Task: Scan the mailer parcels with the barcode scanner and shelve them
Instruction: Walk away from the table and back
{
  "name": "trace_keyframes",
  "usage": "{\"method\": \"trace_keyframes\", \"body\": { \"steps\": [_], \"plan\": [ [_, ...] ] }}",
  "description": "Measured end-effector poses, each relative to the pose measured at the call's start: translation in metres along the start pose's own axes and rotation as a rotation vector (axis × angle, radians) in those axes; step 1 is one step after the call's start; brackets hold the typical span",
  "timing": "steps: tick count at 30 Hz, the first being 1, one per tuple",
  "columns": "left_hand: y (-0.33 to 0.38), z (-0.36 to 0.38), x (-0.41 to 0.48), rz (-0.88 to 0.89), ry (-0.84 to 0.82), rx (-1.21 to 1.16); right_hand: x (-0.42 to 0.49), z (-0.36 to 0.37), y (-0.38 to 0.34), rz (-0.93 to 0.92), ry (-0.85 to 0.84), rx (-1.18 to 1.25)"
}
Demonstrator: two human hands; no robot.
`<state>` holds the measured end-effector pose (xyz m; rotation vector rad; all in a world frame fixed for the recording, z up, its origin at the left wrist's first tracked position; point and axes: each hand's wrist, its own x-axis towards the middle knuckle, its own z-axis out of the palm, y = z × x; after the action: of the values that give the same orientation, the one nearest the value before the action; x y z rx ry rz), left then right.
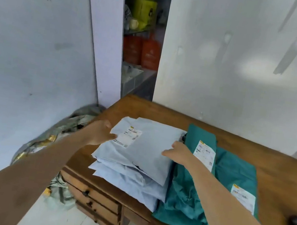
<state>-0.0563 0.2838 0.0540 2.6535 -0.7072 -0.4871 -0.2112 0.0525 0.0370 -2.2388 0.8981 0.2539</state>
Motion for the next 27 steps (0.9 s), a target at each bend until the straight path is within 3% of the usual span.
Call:
{"method": "trace_keyframes", "body": {
  "steps": [4, 8, 13, 21, 27],
  "plan": [
    [-0.017, 0.038, 0.059, -0.062, -0.053, -0.187, 0.04, 0.028, 0.009, 0.221, -0.018, 0.284],
    [-0.038, 0.068, 0.091, -0.284, -0.145, -0.321, 0.071, 0.059, 0.007, 0.456, -0.061, 0.693],
    [-0.05, 0.078, 0.119, -0.385, -0.484, -0.734, 0.103, 0.084, 0.033, 0.589, -0.086, 1.088],
    [-0.039, 0.094, 0.138, -0.478, -0.657, -1.102, 0.094, 0.083, 0.027, 0.577, -0.071, 1.227],
    [-0.019, 0.042, 0.176, -0.256, -0.611, -1.061, 0.11, 0.049, -0.013, 0.452, 0.017, 1.288]
  ]
}}
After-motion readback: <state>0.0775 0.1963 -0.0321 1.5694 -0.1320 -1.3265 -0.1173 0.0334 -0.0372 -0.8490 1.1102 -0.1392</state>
